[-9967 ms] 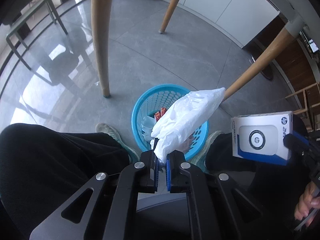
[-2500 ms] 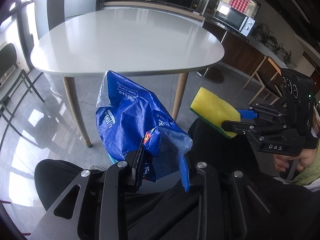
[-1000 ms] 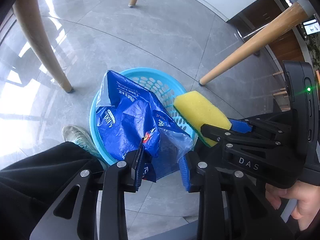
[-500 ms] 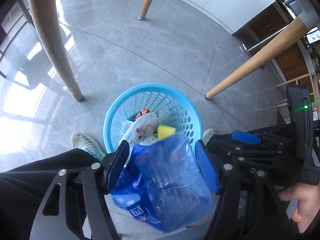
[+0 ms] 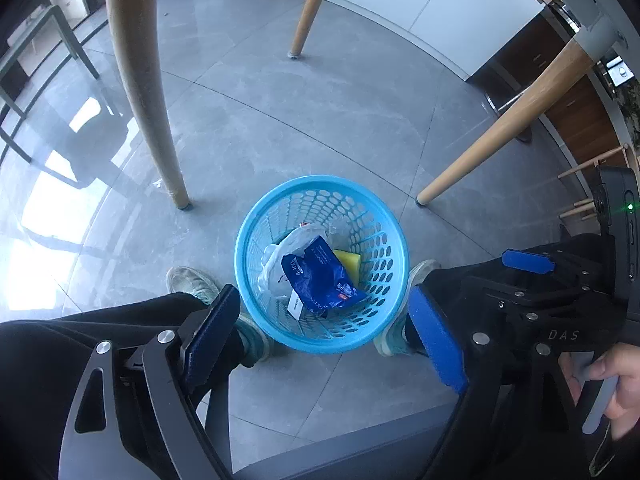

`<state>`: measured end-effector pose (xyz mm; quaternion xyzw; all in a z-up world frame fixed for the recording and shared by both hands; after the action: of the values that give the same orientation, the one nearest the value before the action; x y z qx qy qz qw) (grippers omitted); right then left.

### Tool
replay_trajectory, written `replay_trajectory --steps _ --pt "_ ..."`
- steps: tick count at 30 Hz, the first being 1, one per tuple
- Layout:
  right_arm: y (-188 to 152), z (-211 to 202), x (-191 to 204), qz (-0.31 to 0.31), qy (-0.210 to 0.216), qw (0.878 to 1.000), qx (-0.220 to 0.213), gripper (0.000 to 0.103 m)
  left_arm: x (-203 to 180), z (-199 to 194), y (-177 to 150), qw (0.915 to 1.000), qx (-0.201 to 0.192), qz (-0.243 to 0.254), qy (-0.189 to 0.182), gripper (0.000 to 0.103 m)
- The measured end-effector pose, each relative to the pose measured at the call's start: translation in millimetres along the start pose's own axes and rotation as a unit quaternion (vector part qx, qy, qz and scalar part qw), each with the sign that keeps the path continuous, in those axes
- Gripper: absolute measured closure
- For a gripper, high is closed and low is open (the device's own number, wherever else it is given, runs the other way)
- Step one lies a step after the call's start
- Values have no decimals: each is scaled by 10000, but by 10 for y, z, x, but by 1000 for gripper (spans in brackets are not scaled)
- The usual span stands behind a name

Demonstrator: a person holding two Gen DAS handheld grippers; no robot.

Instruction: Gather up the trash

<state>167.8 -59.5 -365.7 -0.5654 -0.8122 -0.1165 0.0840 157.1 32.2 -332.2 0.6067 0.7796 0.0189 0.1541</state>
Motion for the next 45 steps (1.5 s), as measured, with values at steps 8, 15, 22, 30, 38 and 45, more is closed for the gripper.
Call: replay_trajectory --steps 8,15,22,30,38,45 --pt "-54 -96 49 -160 43 9999 -38 9 79 23 -57 9997 249 13 41 6" --pt "-56 -113 55 -168 81 9998 -70 9 49 66 -102 9993 335 90 137 6" --pt "-100 -123 105 -341 135 9993 -23 9 17 69 -138 9993 309 192 104 6" --pt "-109 -173 104 -356 193 9992 -40 9 44 52 -144 9994 299 107 132 6" --pt "-125 -208 169 -514 221 9984 -102 9 25 50 -137 9992 291 173 203 6" --pt "-118 -247 179 -486 248 9983 -201 9 19 38 -143 9994 262 168 153 6"
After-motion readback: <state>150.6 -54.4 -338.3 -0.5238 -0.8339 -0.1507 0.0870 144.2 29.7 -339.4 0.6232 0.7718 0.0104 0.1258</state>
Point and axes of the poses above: each gripper's, at about its wrist camera, not at the fingertips, and z roughly the way its jaws point, x to its left, y to its top, the point moved 3 cm from there along z, roughly the way its jaws point, and after that the axes turned 1 degree about y, right-handed, at the moved point
